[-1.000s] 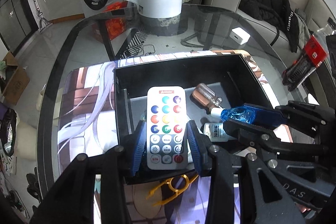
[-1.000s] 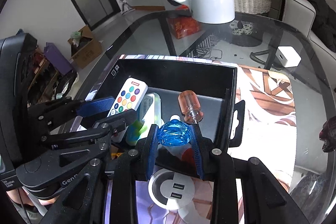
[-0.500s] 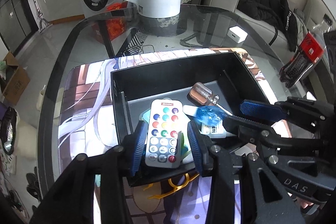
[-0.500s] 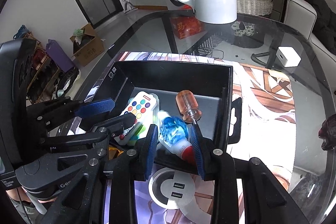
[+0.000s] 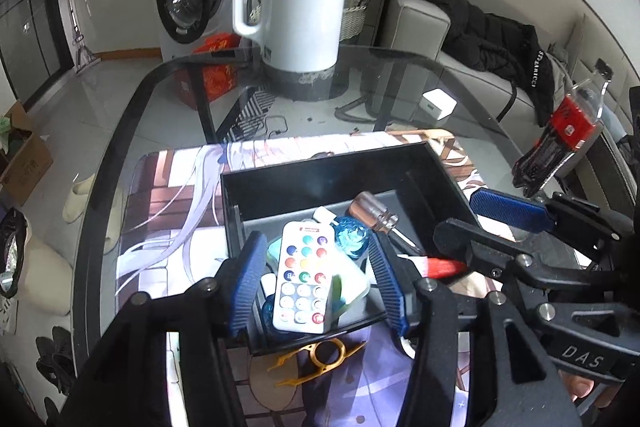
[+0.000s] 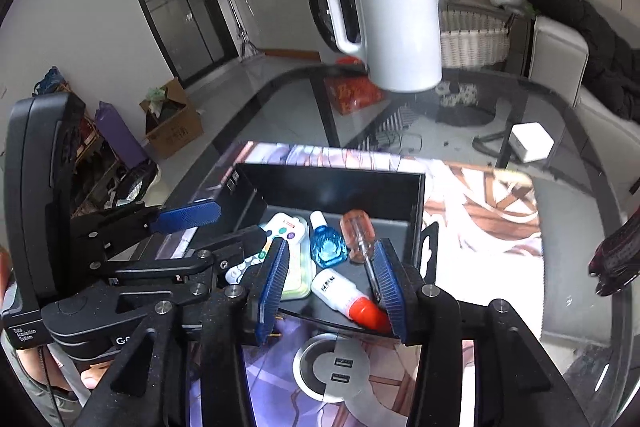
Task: Organize rigid objects
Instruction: 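Open both tools and raise them out of the box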
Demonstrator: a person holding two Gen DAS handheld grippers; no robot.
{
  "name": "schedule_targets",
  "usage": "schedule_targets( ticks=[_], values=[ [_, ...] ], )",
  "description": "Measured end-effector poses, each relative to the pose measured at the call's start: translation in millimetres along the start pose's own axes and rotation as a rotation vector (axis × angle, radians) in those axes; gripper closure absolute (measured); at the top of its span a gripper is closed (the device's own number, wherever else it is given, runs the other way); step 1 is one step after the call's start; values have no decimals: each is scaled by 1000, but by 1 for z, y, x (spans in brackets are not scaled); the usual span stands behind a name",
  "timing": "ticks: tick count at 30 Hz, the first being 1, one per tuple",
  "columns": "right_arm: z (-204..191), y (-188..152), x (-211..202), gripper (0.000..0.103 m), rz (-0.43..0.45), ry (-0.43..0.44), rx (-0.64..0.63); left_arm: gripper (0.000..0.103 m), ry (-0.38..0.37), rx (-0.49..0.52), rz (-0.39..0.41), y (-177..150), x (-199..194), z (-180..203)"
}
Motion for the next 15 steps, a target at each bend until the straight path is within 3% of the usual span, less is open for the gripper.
schedule_targets(
  ticks=[6,10,15],
  values=[
    [-9,6,-37,57,114,-14,-34,46,-26,43,119,4,-34,10],
    [-15,9,-66,56,217,-52,-47,40,-66,25,259,6,-69,14],
    [-24,7,-100,53,350,-91,-78,22,-58,24,415,0,-106,14]
  ],
)
Point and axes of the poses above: each gripper's, at about its wrist camera, not at the fingertips, and x roughly the way its jaws point, z to its right, y to its top, the point moved 4 cm from there along x, roughly the way its jaws point, and after that the axes turned 7 degrees about -x, right-handed, at the moved point
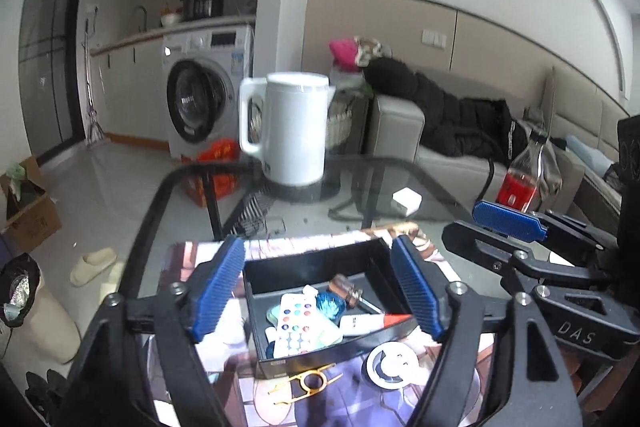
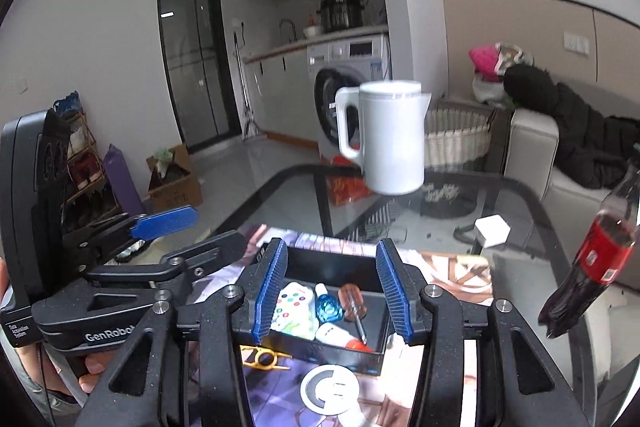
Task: Organize rigid objects
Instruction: 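Open both tools and raise them out of the box, then move left tool to the yellow clip while right tool moves to the white USB hub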
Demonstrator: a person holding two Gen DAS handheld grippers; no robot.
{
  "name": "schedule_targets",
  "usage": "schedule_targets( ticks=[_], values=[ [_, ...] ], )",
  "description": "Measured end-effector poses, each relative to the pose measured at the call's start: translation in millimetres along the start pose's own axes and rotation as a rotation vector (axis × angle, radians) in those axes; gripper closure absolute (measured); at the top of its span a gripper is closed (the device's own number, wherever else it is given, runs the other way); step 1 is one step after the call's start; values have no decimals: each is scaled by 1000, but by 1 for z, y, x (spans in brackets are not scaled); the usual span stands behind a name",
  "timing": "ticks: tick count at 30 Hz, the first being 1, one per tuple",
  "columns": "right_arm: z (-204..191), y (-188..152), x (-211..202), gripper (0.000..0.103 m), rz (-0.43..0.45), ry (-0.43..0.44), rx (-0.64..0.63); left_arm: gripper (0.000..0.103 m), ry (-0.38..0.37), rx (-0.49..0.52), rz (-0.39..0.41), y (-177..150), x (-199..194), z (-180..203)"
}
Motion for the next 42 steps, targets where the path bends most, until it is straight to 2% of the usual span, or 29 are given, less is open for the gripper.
schedule_targets(
  ticks=[3,8,16,23,29,33,37,42],
  values=[
    [-3,2,-12,48,38,0,-6,17,-9,12,41,2,-12,-1],
    [-9,-3,-17,46,15,31,-11,17,-1,26,11,-6,-15,-5],
    [-22,-24,5,46,-112,96,-50,17,26,69,-106,-31,-5,-18],
    [-36,-50,32,46,-257,164,-48,17,53,17,-251,-50,19,-31],
    [-35,-70,50,46,-364,165,-58,17,75,-10,-346,-66,34,-35],
    [-23,-84,60,46,-432,180,-13,17,127,10,-418,-77,45,-39],
    [-16,-95,67,46,-465,164,-21,17,107,0,-492,-88,53,-38],
    [-11,-104,75,45,-507,161,-18,17,106,22,-540,-98,58,-35]
  ],
)
Point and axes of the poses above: each gripper's, at about its wrist camera, not at the fingertips, and x roughly the way its jaws point, z to its right, y to its top, the point moved 4 cm from there along x, roughly the way its jaws point, and after that the axes turned 7 degrees about -x, right-handed, at the moved point
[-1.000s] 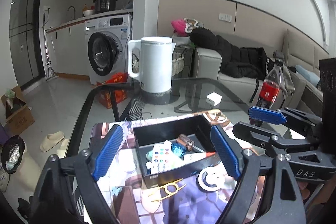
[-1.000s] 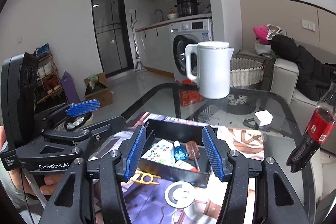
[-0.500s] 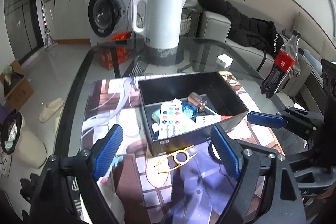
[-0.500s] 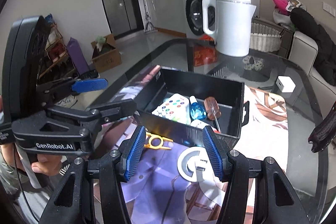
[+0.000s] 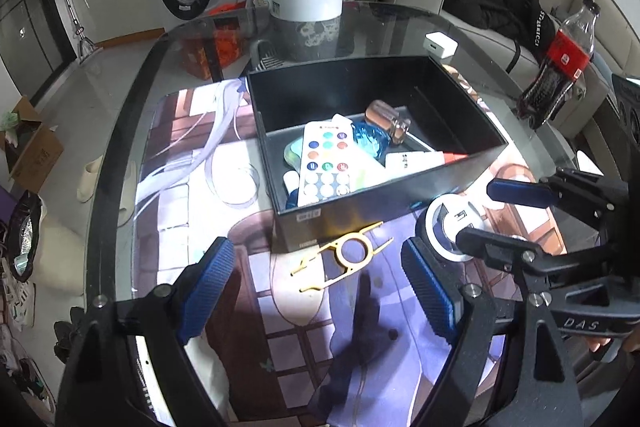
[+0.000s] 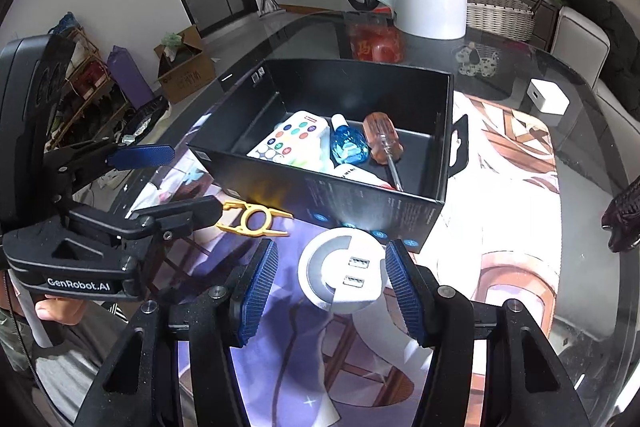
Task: Organize rigid objects
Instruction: 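Move left tool to the yellow clip while right tool moves to the white USB hub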
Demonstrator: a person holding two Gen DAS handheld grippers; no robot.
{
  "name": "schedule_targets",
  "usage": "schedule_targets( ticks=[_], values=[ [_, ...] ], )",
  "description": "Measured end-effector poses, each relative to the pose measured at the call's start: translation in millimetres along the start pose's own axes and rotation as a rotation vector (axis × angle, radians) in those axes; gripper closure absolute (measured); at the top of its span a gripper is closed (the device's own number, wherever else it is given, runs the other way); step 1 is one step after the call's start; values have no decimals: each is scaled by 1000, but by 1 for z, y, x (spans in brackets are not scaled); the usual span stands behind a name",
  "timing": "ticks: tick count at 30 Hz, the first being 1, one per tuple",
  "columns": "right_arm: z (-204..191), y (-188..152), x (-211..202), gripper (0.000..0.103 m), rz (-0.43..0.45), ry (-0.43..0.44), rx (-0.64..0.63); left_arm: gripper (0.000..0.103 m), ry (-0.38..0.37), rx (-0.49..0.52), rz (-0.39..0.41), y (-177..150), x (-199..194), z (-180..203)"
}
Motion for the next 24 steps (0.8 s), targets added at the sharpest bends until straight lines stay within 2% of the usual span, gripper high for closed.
schedule_targets(
  ticks=[5,10,11,16,24],
  values=[
    [1,-2,10,45,-29,-2,3,17,-25,5,-52,-8,8,3],
    [0,-3,23,45,-63,-12,7,17,0,50,-69,-13,18,3],
    [-1,-4,25,41,-64,-22,2,17,0,61,-69,-13,20,3],
    [5,-7,38,38,-95,-13,26,17,31,117,-65,-13,29,5],
    [9,-13,45,37,-120,-11,29,20,6,146,-109,-16,44,8]
  ],
)
Point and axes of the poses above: each gripper's, at about its wrist camera, not at the fingertips, and x roughly the way its jaws point, z to its right, y to its top, the point moved 4 cm from there along x, roughly the way its jaws point, and after that the axes turned 7 degrees about -x, right-handed, at the moved point
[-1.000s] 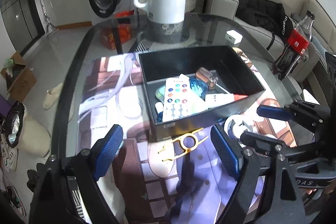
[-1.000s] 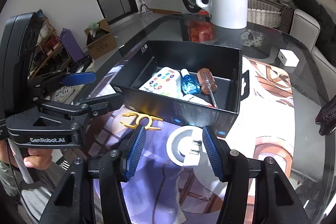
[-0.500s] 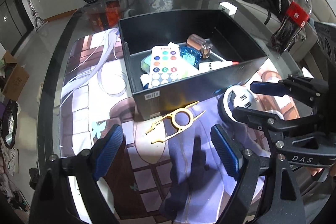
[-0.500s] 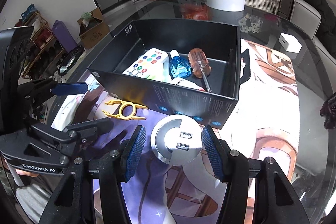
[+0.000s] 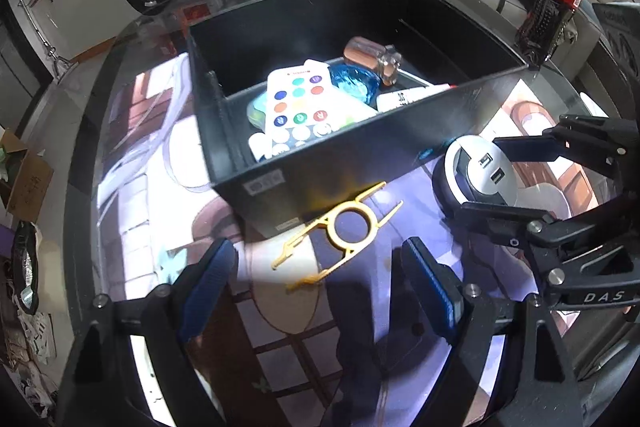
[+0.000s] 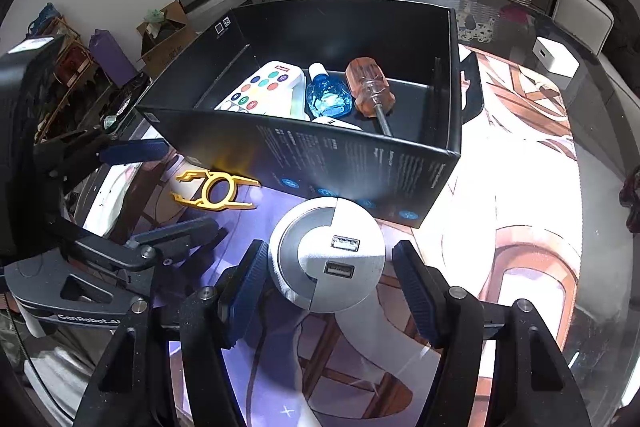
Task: Organize rigid objects
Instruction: 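Move left tool to the yellow clip while right tool moves to the white USB hub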
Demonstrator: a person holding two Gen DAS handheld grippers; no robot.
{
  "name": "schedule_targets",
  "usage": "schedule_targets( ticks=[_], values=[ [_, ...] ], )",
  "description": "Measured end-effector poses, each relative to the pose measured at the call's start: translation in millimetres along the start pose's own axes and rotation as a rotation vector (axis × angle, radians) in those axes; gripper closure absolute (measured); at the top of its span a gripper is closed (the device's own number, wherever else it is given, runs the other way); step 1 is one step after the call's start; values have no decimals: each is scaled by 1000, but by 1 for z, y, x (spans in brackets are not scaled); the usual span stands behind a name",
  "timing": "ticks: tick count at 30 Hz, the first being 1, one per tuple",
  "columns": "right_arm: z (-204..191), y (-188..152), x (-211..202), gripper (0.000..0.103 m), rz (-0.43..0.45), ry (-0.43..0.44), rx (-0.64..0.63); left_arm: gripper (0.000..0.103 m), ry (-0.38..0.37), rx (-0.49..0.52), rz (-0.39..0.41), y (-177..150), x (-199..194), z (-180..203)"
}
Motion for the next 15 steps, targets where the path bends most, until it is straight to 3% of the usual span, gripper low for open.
schedule_targets(
  ticks=[4,6,12,15],
  values=[
    [3,-1,-1,37,-8,5,6,46,-28,20,-25,-1,0,8],
    [5,-2,-2,37,-13,14,12,68,-35,32,-31,-3,-3,13],
    [5,-9,-11,43,-12,47,14,74,-89,47,-76,-16,-11,28],
    [2,-8,-15,43,7,39,7,72,-67,63,-63,-16,-12,31]
  ],
)
Point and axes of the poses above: each gripper's, at about its wrist camera, not at the fingertips, and x roughly the way its jaws point, z to its right, y to its top, the point moved 4 cm from there along x, roughly the way its jaws point, and after that the axes turned 7 degrees about -x, right-handed, at the moved point
